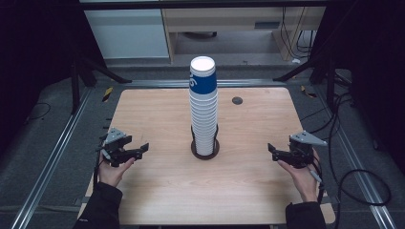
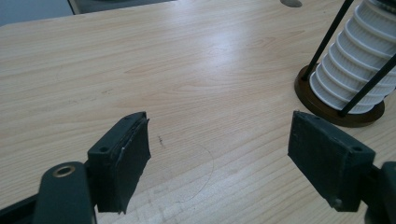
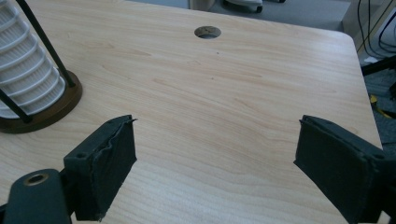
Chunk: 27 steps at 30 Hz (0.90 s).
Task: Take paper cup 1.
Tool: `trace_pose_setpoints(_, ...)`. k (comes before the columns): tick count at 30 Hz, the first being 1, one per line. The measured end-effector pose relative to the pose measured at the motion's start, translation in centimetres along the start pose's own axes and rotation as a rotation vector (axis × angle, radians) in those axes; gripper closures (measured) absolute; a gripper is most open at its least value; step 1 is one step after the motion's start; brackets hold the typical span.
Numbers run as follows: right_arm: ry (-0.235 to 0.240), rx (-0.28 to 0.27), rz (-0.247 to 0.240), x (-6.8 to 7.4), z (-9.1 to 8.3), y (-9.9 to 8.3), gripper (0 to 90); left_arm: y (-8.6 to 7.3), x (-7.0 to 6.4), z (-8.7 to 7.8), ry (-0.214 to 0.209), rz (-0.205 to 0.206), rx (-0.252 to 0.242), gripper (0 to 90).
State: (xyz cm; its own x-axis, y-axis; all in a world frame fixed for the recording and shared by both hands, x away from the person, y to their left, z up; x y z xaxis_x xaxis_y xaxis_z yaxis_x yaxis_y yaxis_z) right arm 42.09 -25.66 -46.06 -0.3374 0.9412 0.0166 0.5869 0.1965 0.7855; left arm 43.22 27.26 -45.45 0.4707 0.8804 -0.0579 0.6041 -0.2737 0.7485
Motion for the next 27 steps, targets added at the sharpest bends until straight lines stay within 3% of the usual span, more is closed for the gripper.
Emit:
trace_pose_setpoints(4,0.011,-0.008,0.006,-0.1,-0.2,0.1,12.2,-0.1,-0.3,0.3,-0.014,-0.001,0.007,18.7)
trace_pose_setpoints(8,0.042,-0.028,-0.016,0.9,-0.7,1.2,12.2,-0.2,-0.5,0.5,-0.022,0.002,0.011,17.2)
trace_pose_setpoints(15,0.122,-0.104,-0.084,3.7,-1.9,4.7,12.0,-0.1,-0.5,0.5,-0.028,-0.001,0.005,15.6)
trace_pose_setpoints(27,0.197,-0.188,-0.109,5.7,-3.2,9.1,10.2,-0.4,-0.5,1.0,-0.03,0.003,0.031,14.9)
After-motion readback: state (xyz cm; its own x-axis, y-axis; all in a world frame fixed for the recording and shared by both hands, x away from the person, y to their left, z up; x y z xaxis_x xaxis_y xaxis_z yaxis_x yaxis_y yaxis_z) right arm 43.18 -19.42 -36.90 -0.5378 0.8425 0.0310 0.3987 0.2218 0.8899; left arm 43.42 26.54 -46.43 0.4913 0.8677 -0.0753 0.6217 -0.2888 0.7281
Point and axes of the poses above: each handheld gripper's, and its own axes: z roughly forward along the jaws, y roughly out of its top, x roughly to its left, the point moved 4 cm from there along z, roughly forward along the jaws, and after that the axes turned 9 degrees about x, right-handed, at the moved point
